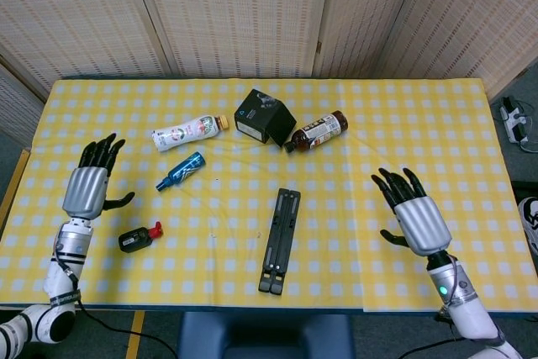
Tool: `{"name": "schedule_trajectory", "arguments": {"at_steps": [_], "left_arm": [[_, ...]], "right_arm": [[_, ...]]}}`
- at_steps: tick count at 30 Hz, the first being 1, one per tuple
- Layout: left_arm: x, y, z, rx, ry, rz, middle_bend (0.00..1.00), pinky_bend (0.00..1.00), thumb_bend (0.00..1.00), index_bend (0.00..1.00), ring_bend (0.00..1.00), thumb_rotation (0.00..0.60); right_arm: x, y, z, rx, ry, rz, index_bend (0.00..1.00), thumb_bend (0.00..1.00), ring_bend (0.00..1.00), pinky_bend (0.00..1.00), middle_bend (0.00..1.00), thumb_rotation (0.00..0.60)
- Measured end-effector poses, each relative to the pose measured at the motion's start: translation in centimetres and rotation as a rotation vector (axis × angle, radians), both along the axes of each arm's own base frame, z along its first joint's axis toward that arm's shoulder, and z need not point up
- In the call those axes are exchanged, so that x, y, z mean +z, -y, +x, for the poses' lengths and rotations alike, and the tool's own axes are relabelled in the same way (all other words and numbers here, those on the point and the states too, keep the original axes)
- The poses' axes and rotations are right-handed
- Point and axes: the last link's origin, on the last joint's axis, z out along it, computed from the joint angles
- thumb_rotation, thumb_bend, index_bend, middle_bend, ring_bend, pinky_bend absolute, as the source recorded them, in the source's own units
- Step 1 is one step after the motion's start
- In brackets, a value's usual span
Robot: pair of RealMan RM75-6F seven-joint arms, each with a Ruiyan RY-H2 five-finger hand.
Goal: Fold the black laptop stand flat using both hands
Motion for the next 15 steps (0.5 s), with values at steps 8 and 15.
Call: {"name": "schedule_trajectory", "arguments": {"at_steps": [8,15], "left_arm": [[2.9,5.4,-3.5,0.052,-0.014,0.085,0.00,0.00,0.22,0.00,0.00,0.600],[3.4,9.8,-5.3,0.065,-0.026,0.103,0.00,0.00,0.22,0.01,0.00,0.600]], "right_arm": [[3.2,-3.9,-4.9,-0.177,0.117,-0.078,0.00,0.18,0.06,0.01,0.00,0.600],[4.5,-6.2,-8.0,-0.248,0.153,-0.092,0.00,0.18,0.05,0.00,0.00,0.600]]}}
